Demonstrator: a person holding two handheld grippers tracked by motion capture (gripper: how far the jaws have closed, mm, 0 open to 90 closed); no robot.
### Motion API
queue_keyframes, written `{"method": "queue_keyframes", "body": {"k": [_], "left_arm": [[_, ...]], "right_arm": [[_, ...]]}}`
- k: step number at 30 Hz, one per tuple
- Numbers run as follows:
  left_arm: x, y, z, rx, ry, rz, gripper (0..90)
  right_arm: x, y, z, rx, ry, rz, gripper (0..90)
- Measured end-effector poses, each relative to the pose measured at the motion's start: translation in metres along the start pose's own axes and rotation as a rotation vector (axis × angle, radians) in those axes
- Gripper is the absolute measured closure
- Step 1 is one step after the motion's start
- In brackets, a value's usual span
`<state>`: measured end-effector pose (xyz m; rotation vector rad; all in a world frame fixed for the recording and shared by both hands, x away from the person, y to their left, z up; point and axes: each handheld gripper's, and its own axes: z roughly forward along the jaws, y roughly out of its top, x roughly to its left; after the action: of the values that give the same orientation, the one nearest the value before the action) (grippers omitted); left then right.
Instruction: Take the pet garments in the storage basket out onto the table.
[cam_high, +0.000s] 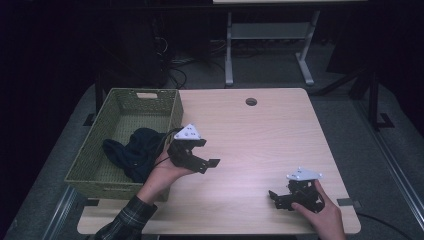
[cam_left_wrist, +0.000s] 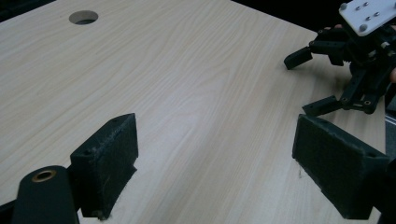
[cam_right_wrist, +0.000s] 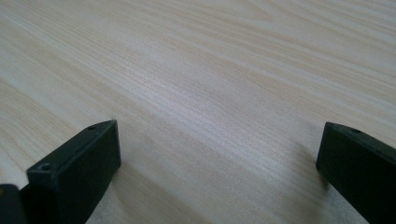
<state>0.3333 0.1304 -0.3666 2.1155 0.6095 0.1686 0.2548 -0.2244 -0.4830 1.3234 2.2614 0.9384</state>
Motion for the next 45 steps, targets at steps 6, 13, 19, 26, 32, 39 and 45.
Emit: {"method": "queue_keyframes", "body": {"k": [6,13,19,26,32,39,45], "left_arm": [[0.003,0.003,-0.010,-0.004,0.004,-0.009,15.0],[0.010,0.004,-0.026,-0.008,0.018,-0.019,16.5],[0.017,0.003,-0.039,-0.005,0.031,-0.028,16.8],[0.025,-0.001,-0.049,-0.001,0.049,-0.040,17.0],[0.030,-0.005,-0.055,0.001,0.058,-0.045,19.6],[0.040,-0.011,-0.065,0.002,0.080,-0.063,20.3],[0.048,-0.016,-0.079,-0.007,0.106,-0.082,21.4]], "right_arm": [[0.000,0.000,0.000,0.001,0.000,0.001,0.0],[0.000,0.000,0.000,-0.001,0.000,0.004,0.0],[0.000,0.000,0.000,-0.001,0.000,0.004,0.0],[0.000,0.000,0.000,-0.001,0.000,0.003,0.0],[0.000,0.000,0.000,-0.001,0.000,0.004,0.0],[0.000,0.000,0.000,0.000,0.000,0.003,0.0],[0.000,0.000,0.000,0.000,0.000,0.004,0.0]]}}
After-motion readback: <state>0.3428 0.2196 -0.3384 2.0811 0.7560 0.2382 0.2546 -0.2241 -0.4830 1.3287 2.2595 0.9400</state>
